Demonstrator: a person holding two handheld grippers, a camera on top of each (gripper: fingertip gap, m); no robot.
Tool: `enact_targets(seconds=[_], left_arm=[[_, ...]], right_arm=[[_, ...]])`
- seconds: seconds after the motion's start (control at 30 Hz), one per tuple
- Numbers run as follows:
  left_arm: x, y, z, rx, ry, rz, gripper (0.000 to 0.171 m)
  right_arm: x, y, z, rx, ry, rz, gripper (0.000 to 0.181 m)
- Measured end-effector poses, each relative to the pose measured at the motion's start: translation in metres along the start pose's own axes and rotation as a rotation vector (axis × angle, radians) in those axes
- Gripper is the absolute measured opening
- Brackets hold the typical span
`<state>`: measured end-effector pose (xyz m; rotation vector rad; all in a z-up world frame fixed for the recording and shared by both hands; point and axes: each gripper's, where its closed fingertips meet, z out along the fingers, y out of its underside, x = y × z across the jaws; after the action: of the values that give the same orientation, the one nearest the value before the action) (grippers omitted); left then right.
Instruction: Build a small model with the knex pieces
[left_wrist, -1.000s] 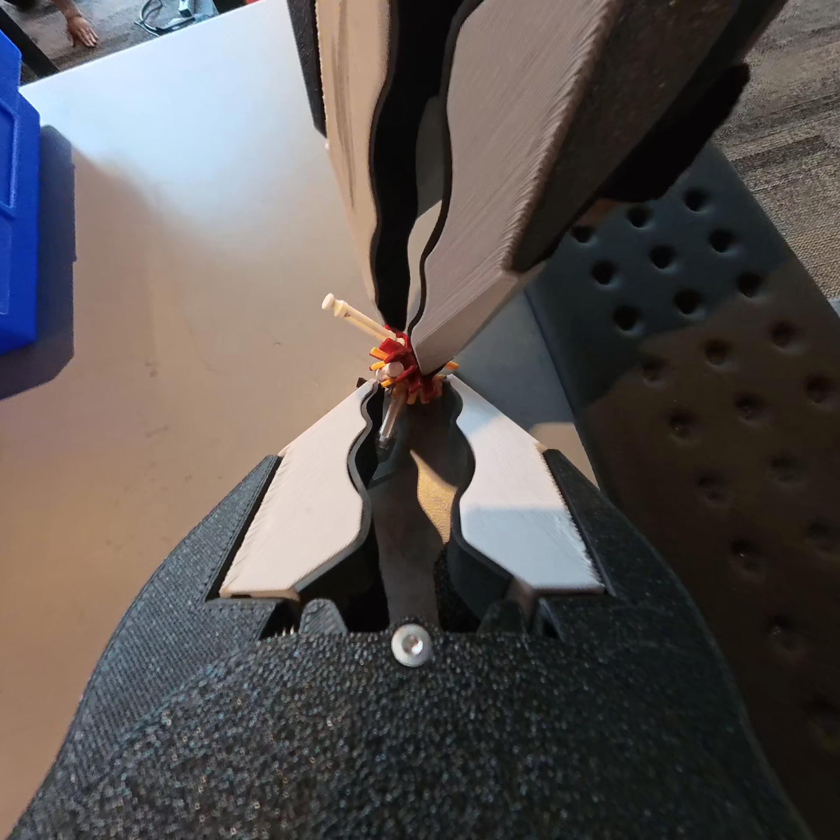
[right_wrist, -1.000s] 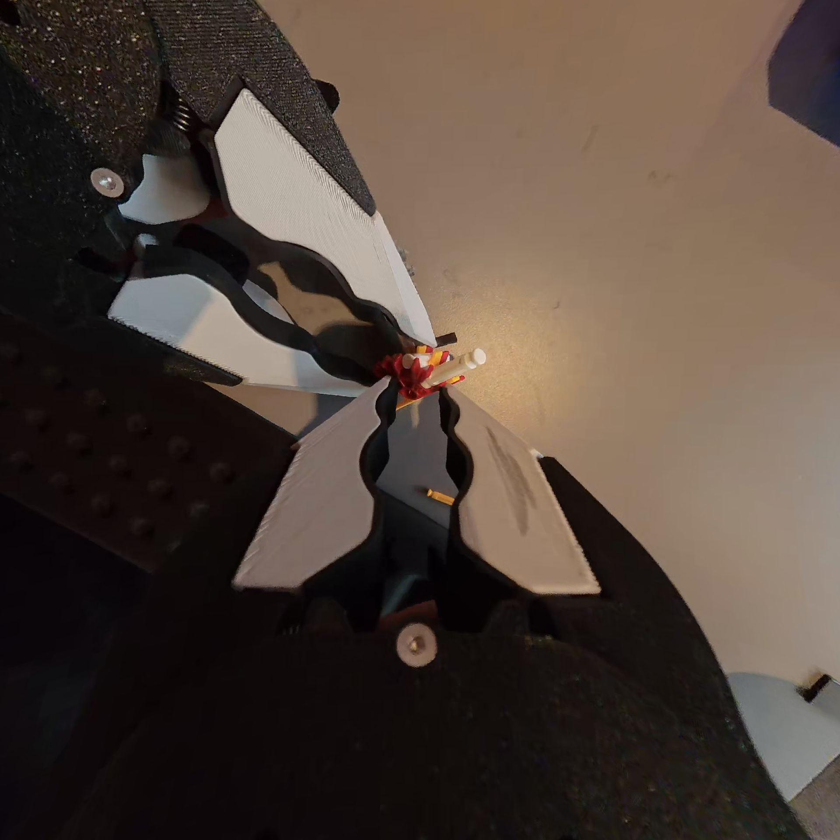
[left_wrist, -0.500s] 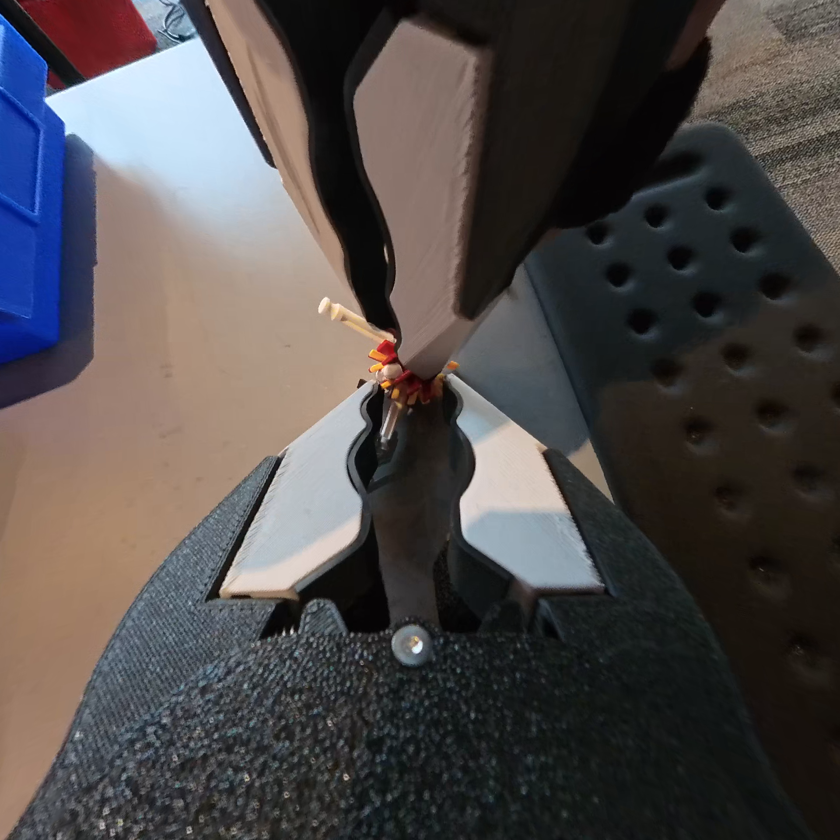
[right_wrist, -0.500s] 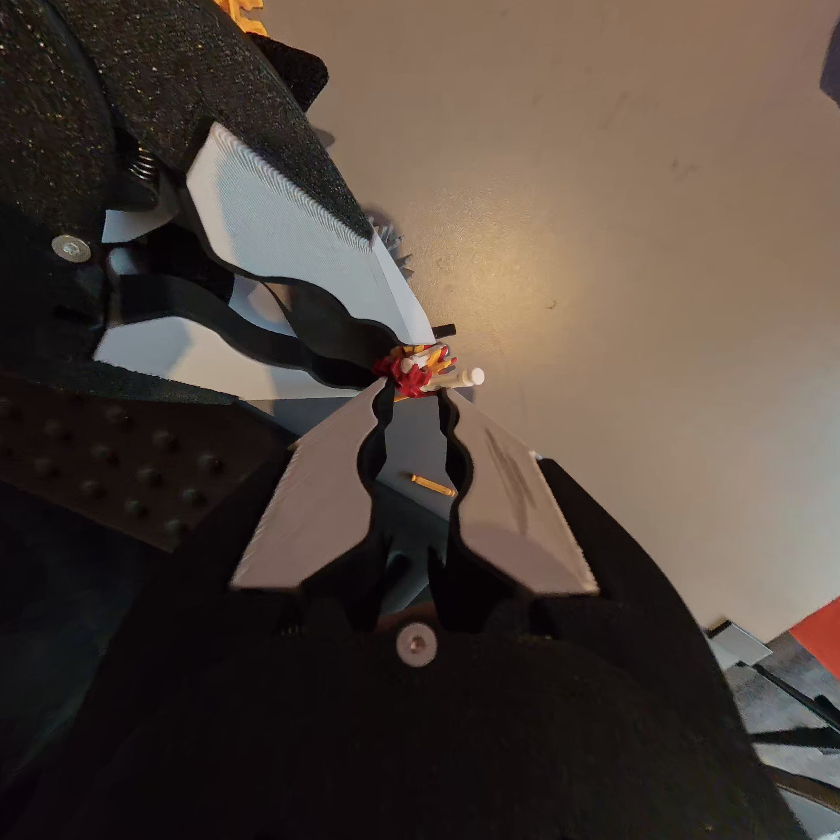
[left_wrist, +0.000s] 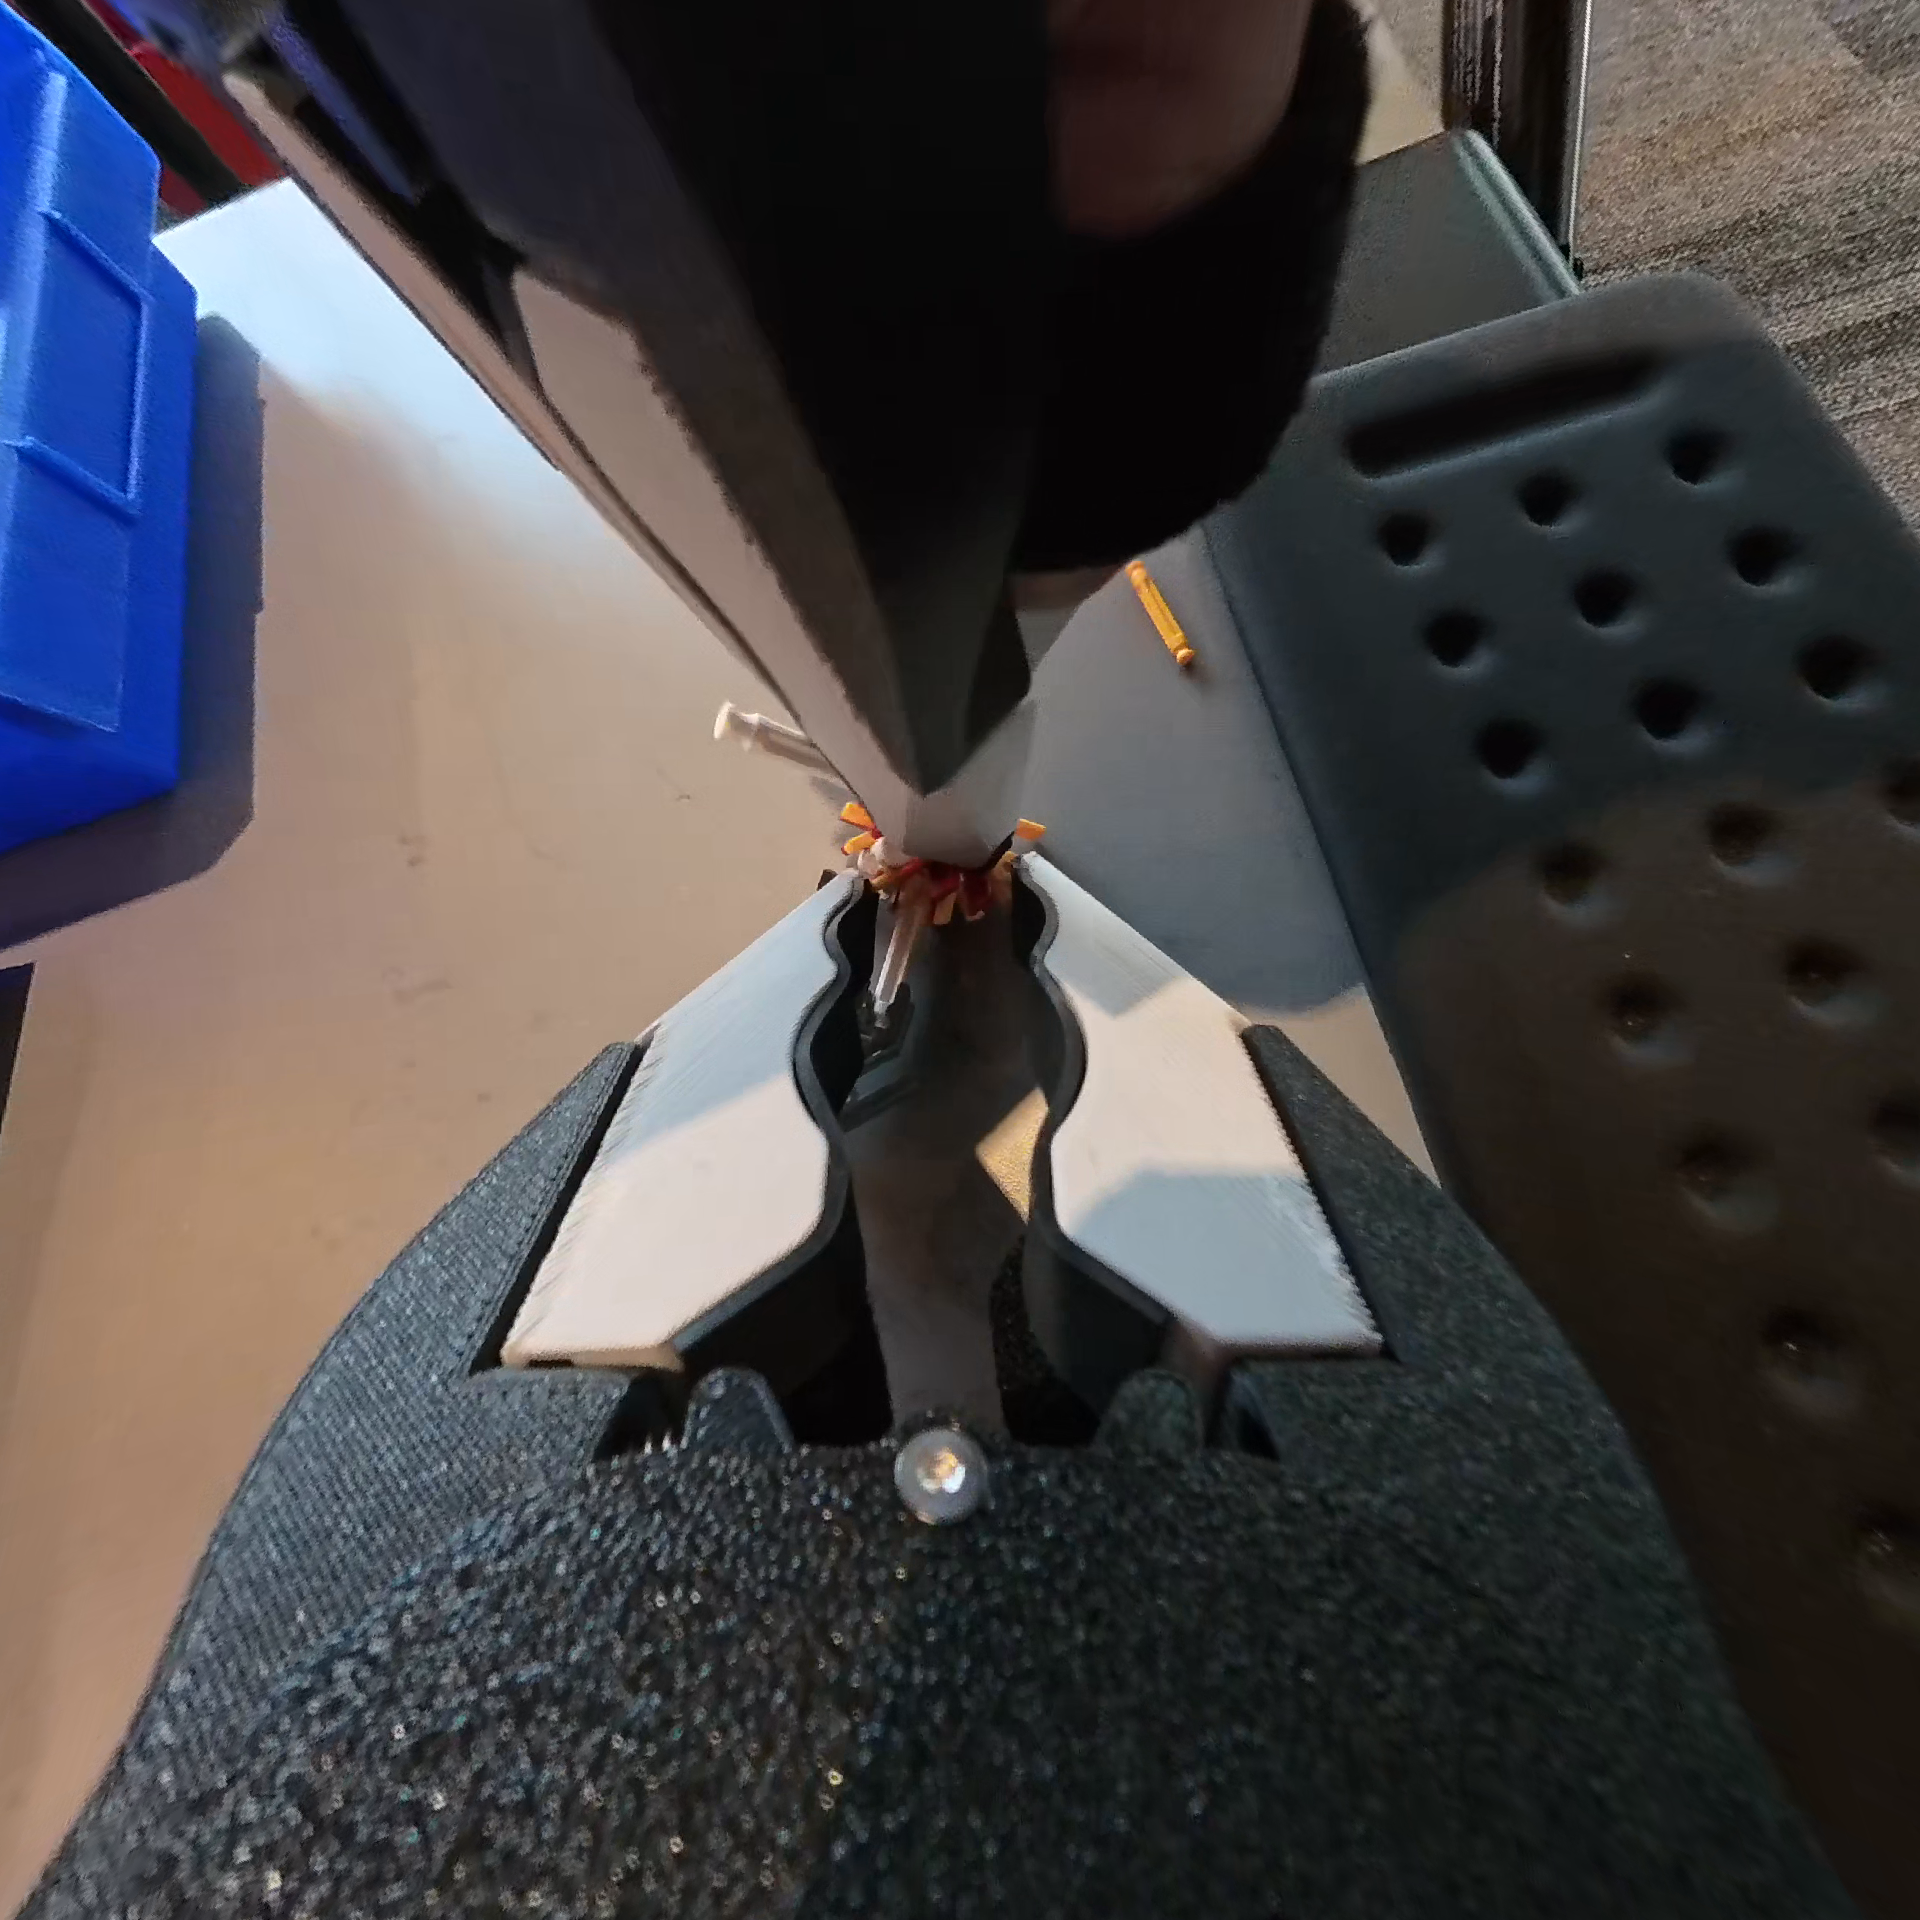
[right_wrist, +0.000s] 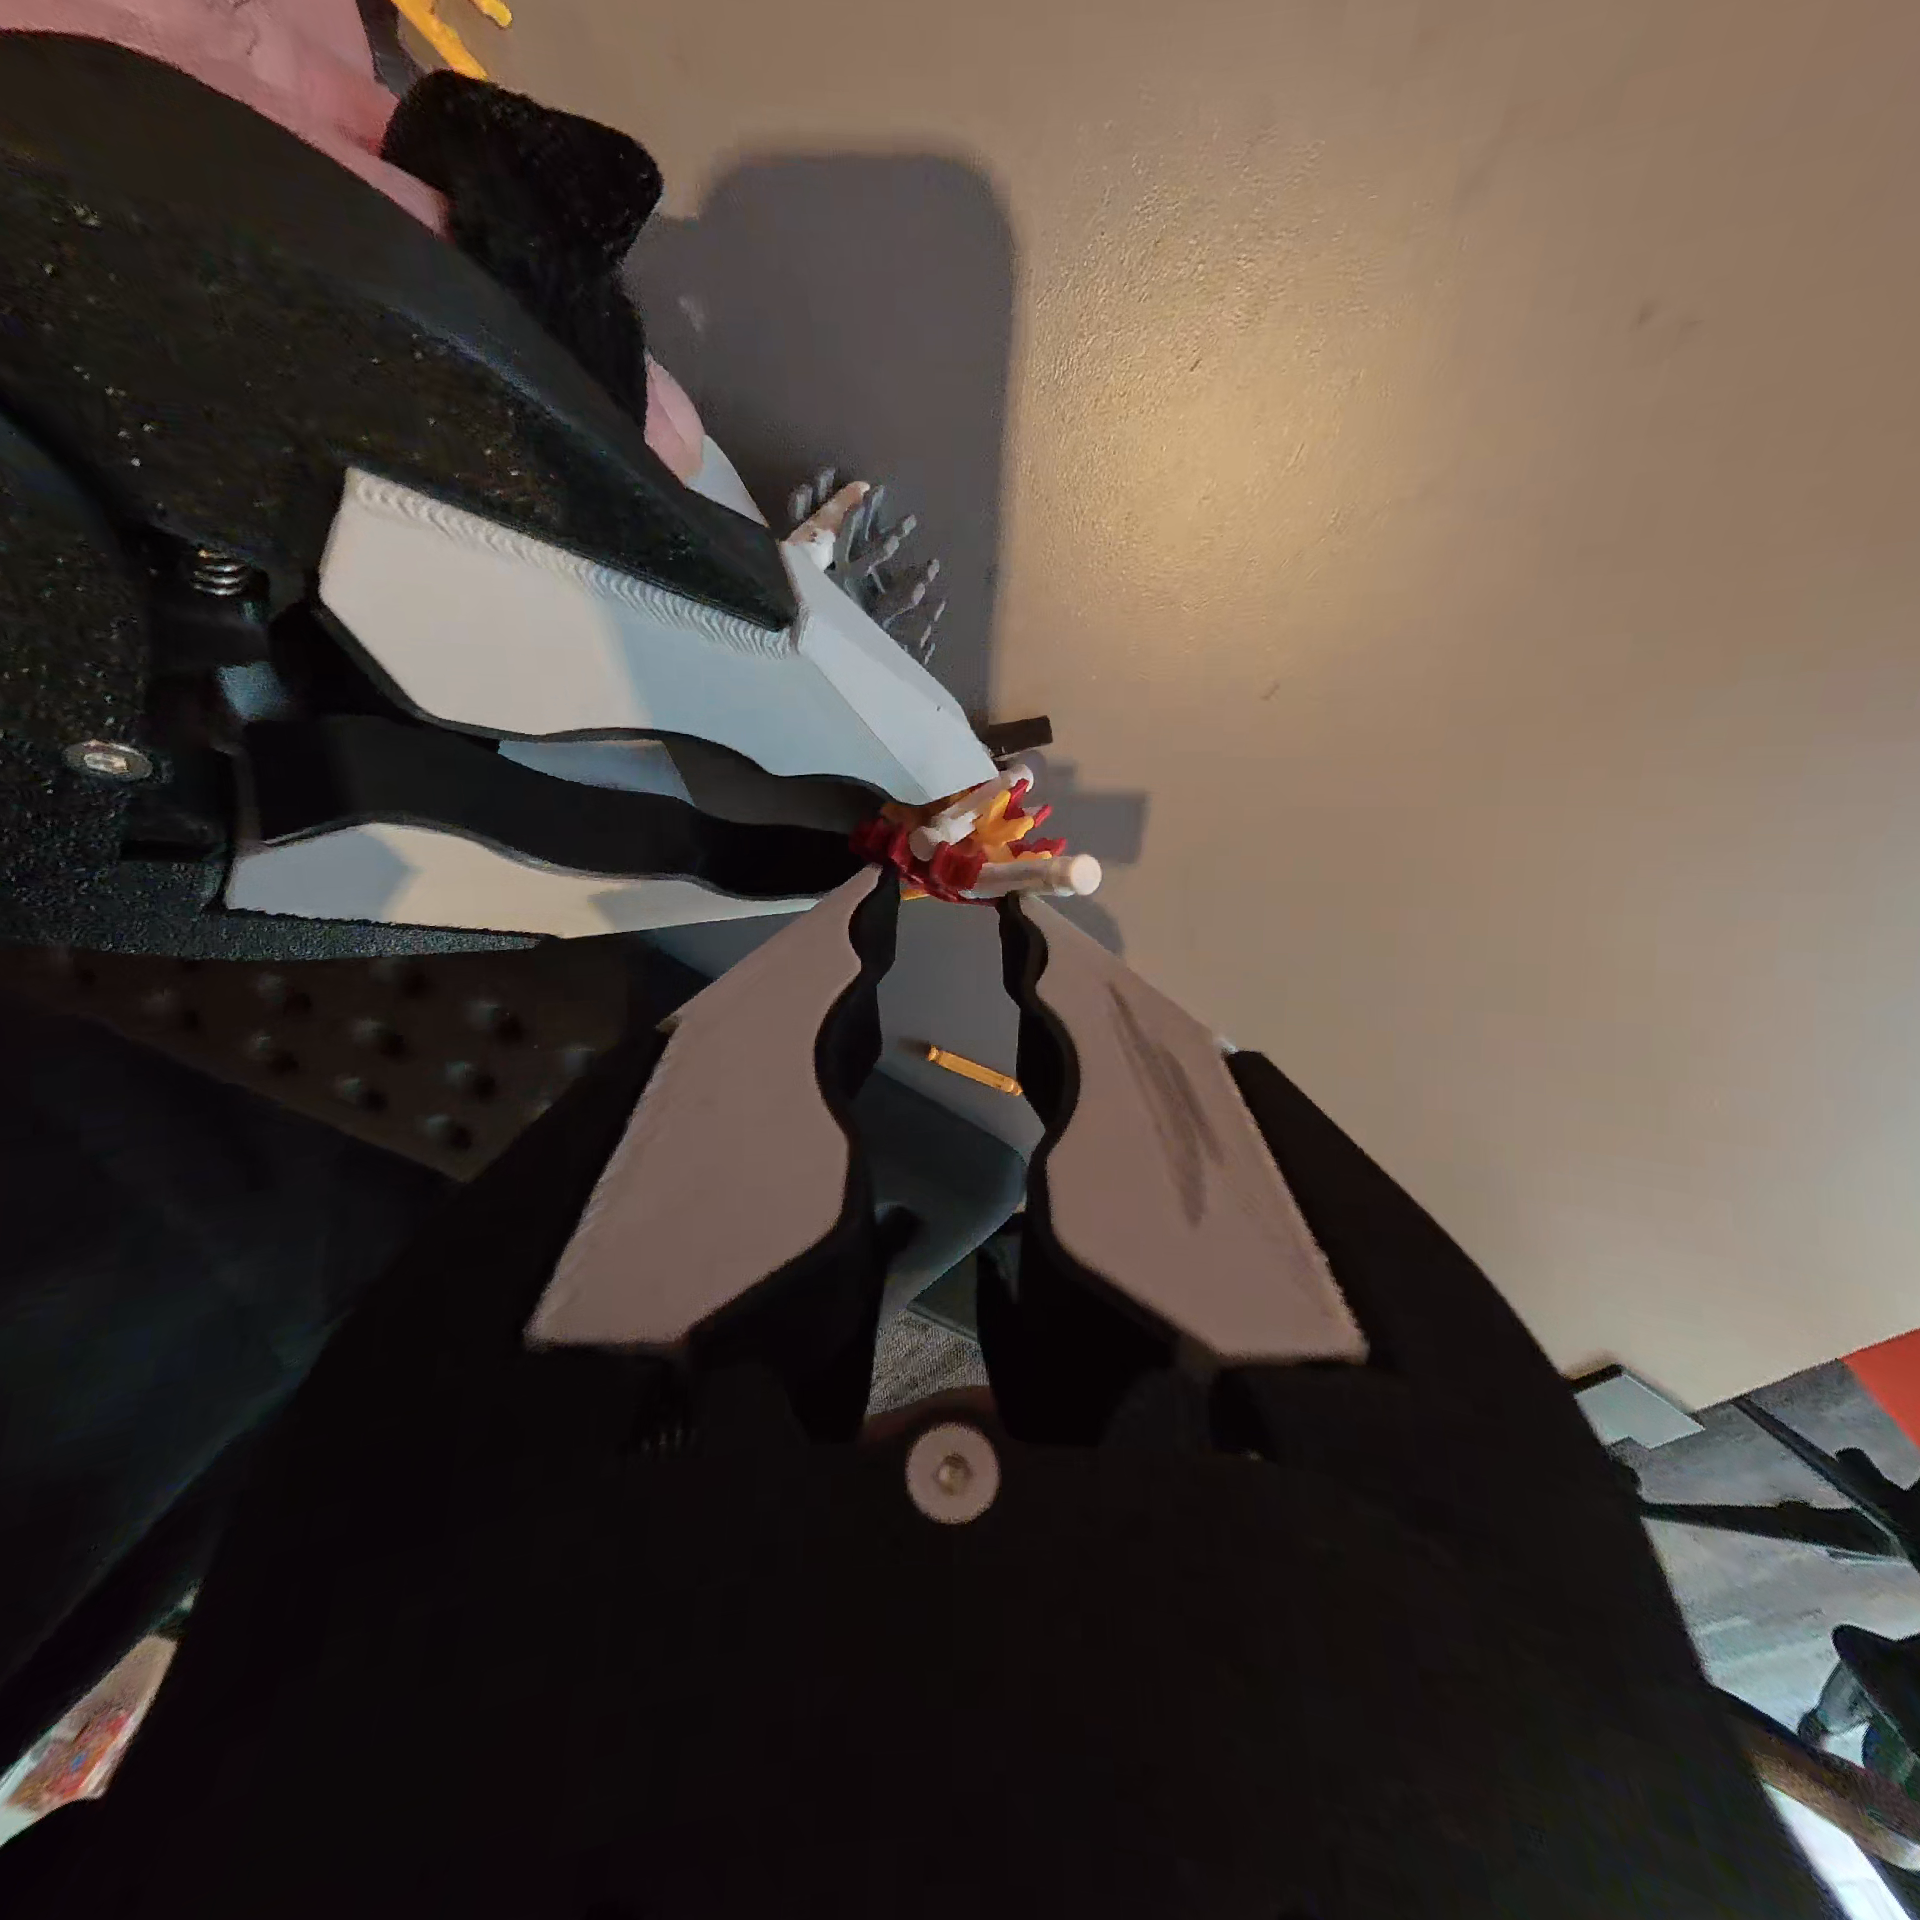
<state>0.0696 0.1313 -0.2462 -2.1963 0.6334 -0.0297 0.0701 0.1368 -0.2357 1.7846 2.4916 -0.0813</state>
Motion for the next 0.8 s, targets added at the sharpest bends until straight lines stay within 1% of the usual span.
enact_targets(seconds=[0.23, 0.37, 0.47, 0.6, 0.67, 0.8], left_arm=[[-0.0032, -0.0007, 0.0018, -0.003, -0.025, 0.010, 0.023], [-0.0047, -0.0002, 0.0018, -0.004, -0.024, 0.013, 0.024], [-0.0067, -0.0003, 0.0016, -0.002, -0.012, -0.021, 0.024], [-0.0054, -0.0012, 0.0018, 0.004, -0.002, -0.018, 0.024], [-0.0054, -0.0013, 0.0020, 0.005, 0.006, -0.026, 0.024], [-0.0038, -0.0019, 0.0021, 0.008, 0.014, -0.022, 0.024]], right_arm=[[0.0032, -0.0012, 0.0005, -0.060, 0.003, 0.016, 0.015], [0.0040, -0.0005, -0.0002, -0.040, 0.026, -0.007, 0.016], [0.0046, -0.0012, -0.0011, 0.125, -0.023, 0.002, 0.018], [0.0038, 0.0002, -0.0021, 0.372, -0.052, 0.004, 0.018], [0.0032, -0.0001, -0.0012, 0.457, -0.070, 0.021, 0.018], [0.0016, 0.0005, -0.0016, 0.572, -0.110, 0.039, 0.018]])
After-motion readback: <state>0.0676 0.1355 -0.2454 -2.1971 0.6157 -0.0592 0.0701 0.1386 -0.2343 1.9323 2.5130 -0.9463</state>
